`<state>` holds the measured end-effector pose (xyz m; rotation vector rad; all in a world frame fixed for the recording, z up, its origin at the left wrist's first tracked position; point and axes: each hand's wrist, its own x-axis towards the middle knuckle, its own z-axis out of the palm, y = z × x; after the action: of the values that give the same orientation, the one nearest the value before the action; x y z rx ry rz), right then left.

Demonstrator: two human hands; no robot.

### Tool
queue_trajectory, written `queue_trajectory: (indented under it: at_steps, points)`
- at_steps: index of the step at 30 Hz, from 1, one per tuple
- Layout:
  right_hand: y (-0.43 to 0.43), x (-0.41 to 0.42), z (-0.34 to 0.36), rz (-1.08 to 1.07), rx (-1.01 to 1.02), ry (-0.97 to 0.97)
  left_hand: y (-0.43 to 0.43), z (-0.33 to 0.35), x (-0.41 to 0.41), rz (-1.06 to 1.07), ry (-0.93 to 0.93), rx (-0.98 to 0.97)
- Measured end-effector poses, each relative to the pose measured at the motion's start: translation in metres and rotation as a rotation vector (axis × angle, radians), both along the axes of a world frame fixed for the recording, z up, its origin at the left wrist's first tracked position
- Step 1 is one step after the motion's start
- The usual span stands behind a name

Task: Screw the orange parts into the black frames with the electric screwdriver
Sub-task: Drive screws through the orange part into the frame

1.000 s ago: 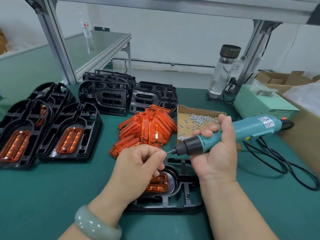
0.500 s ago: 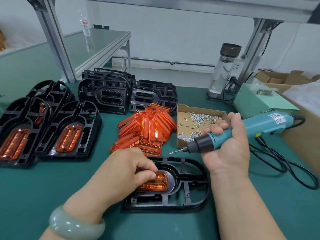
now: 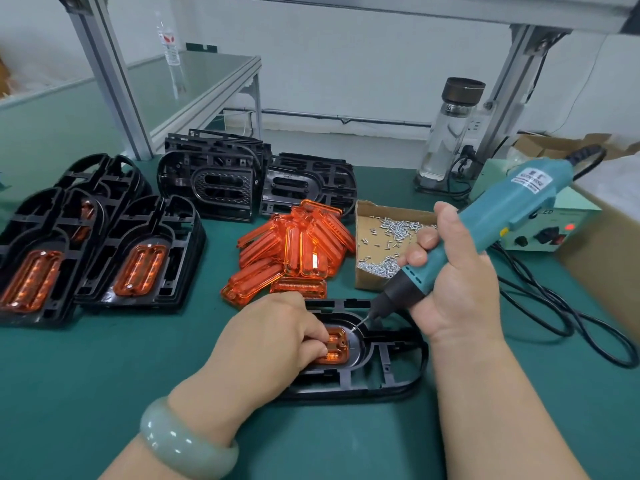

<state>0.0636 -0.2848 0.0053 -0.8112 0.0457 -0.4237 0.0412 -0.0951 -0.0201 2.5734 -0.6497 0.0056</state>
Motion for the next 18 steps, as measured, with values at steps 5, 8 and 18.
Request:
queue_trajectory:
  at_steps: [5, 8, 18]
  points:
    - [0.003, 0.000, 0.003, 0.044, -0.108, -0.045, 0.000, -0.001, 0.001, 0.001, 0.003, -0.012]
    - [0.007, -0.002, 0.004, 0.054, -0.173, -0.053, 0.000, -0.002, 0.001, -0.003, -0.001, -0.009]
    - [0.016, -0.006, 0.010, 0.092, -0.271, -0.128, 0.000, -0.005, 0.002, 0.003, -0.019, -0.034]
